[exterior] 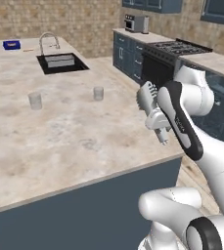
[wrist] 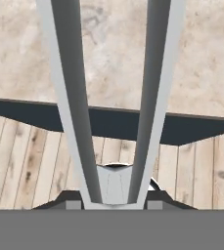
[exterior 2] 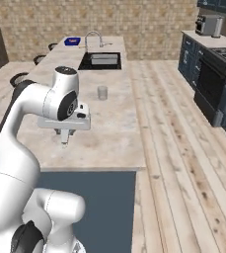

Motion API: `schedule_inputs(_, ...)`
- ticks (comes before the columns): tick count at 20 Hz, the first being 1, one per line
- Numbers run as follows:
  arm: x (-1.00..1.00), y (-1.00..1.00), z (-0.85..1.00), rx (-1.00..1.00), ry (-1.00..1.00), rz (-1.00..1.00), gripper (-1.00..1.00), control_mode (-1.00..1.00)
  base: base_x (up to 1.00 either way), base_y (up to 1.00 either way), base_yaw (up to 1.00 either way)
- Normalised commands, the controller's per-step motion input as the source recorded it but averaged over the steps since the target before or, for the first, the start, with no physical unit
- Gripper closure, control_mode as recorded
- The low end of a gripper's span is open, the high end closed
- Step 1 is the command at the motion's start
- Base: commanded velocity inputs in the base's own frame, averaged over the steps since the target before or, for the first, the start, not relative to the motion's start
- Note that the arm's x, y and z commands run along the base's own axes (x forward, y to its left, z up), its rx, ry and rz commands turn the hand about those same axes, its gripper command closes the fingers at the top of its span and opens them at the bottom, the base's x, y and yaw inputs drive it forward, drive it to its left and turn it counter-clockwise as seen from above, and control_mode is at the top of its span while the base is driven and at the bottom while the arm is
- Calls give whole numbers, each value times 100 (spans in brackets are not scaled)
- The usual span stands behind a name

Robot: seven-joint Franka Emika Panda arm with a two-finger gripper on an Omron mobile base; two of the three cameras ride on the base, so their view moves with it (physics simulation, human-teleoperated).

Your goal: Take the tongs from the drawer on the left and place them on the dining counter next to the tray containing the hot dog.

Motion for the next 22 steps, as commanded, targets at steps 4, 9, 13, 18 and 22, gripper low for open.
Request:
schedule_inputs(4, 0, 0, 0, 0, 0, 0, 100, 100, -9, 100, 0)
schedule_inputs(9, 0, 0, 0, 0, 0, 0, 100, 100, -20, 100, -1)
schedule_inputs(13, 0, 0, 0, 0, 0, 0, 100, 100, -23, 100, -6)
schedule_inputs(18, 0, 0, 0, 0, 0, 0, 100, 100, -11, 100, -7)
schedule_inputs(22, 0, 0, 0, 0, 0, 0, 100, 100, -1, 100, -7)
